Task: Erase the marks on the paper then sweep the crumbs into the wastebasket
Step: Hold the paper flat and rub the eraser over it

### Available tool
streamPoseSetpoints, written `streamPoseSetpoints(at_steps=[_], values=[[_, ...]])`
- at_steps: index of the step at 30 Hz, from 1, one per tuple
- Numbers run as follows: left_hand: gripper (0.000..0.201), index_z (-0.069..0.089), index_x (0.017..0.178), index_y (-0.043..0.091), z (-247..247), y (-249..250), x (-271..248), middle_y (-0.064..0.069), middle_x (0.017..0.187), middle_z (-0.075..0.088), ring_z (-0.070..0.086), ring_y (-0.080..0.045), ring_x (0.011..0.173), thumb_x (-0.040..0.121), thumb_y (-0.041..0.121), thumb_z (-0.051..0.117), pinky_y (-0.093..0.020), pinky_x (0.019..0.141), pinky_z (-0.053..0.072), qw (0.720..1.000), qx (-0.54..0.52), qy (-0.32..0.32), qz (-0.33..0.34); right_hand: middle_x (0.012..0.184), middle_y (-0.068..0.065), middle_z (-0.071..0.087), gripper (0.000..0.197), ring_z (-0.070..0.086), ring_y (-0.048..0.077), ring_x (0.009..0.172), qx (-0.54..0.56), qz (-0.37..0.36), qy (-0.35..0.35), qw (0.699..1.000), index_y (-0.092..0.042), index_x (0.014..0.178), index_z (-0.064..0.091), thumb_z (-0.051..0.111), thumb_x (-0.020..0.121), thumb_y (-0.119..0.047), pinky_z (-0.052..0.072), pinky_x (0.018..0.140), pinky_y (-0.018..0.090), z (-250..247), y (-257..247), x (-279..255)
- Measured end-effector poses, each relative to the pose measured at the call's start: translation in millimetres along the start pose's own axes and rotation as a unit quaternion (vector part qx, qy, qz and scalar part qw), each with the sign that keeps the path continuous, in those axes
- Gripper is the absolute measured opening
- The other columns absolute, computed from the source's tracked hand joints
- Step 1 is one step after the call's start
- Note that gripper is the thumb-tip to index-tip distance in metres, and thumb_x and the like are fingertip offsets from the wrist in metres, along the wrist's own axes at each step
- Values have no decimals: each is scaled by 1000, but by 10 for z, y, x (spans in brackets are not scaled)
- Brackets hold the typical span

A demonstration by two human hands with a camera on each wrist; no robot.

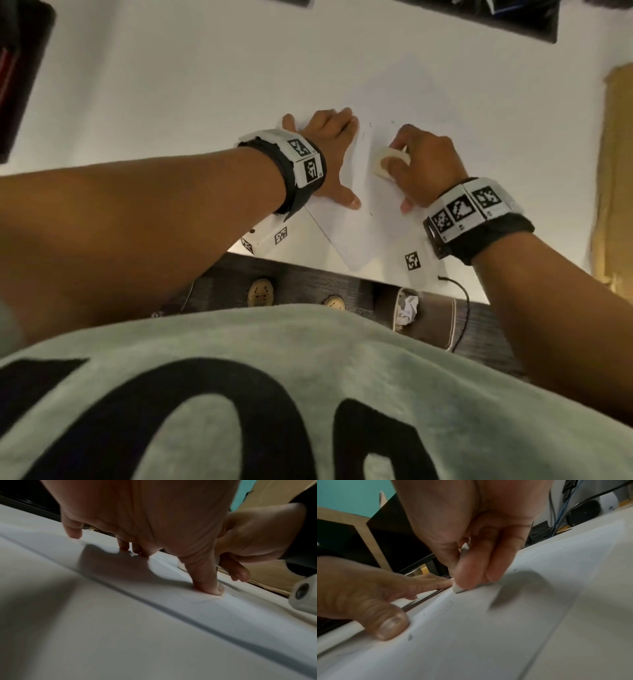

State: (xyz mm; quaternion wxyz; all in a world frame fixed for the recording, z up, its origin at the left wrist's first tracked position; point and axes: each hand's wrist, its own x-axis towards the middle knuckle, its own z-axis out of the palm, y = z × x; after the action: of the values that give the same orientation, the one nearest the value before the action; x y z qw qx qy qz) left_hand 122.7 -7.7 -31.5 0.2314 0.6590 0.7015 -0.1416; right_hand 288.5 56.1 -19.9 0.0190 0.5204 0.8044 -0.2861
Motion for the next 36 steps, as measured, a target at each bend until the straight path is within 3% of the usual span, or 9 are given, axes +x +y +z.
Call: streamPoseSetpoints(at_steps=[6, 10, 13, 16, 21, 25, 30, 34, 36], values=[[74, 18, 147, 31, -74, 87, -177, -7, 147, 24, 24, -29, 133, 85, 72, 30, -57, 101, 23, 994, 104, 29, 19, 100, 7, 62, 16, 66, 23, 45, 27, 34, 3, 999, -19, 107, 56, 54, 93, -26, 52, 52, 31, -66, 131, -39], [72, 41, 134, 18, -233, 159, -50, -7, 135, 39, 31, -29, 126, 81, 67, 50, -45, 94, 32, 987, 118, 73, 80, 105, 9, 66, 19, 66, 24, 51, 13, 39, 8, 999, -18, 109, 56, 55, 92, -25, 56, 57, 34, -90, 201, -75], [106, 21, 147, 14, -193, 219, 121, -8, 155, 13, 17, -27, 140, 67, 69, 64, -46, 110, 25, 993, 51, 25, 105, 97, 10, 66, 16, 66, 25, 48, 13, 40, 4, 999, -19, 106, 52, 56, 93, -26, 55, 52, 33, -48, 176, -117], [123, -5, 150, 21, -147, 213, 213, 0, 158, -10, -2, -23, 145, 63, 75, 63, -50, 116, 12, 995, 35, -19, 89, 89, 9, 66, 17, 65, 22, 45, 1, 46, 12, 999, -19, 106, 49, 55, 94, -29, 53, 50, 30, -37, 135, -161], [126, -6, 150, 24, -122, 195, 230, 3, 158, -8, 1, -23, 144, 59, 83, 57, -52, 112, 15, 994, 64, 0, 88, 84, 6, 63, 10, 66, 23, 45, 8, 26, -37, 999, -19, 100, 50, 54, 94, -26, 49, 43, 27, -3, 78, -297], [126, -7, 150, 25, -118, 203, 245, 4, 158, -8, 0, -23, 144, 59, 84, 56, -53, 111, 15, 994, 69, 0, 86, 91, 12, 65, 12, 64, 25, 43, 21, 68, 51, 996, -17, 99, 54, 54, 92, -27, 47, 38, 26, -185, 55, -16], [126, -5, 150, 25, -122, 199, 252, 4, 158, -6, 3, -24, 143, 58, 85, 56, -54, 108, 19, 994, 69, 5, 81, 80, 6, 64, 9, 65, 22, 43, 30, 37, -42, 998, -17, 98, 53, 54, 93, -25, 51, 44, 30, 6, 62, -314], [125, -5, 150, 25, -103, 205, 254, 4, 158, -6, 2, -24, 143, 58, 85, 55, -55, 109, 18, 995, 60, 13, 83, 88, 11, 66, 15, 66, 26, 48, 17, 69, 36, 997, -15, 102, 55, 53, 93, -27, 45, 42, 26, -112, 61, -8], [126, -5, 150, 25, -99, 210, 254, 4, 158, -6, 2, -24, 143, 57, 86, 55, -55, 108, 19, 995, 60, 14, 83, 87, 12, 67, 15, 68, 30, 52, 19, 59, 13, 998, -15, 102, 54, 55, 92, -26, 45, 40, 29, -41, 85, -131]])
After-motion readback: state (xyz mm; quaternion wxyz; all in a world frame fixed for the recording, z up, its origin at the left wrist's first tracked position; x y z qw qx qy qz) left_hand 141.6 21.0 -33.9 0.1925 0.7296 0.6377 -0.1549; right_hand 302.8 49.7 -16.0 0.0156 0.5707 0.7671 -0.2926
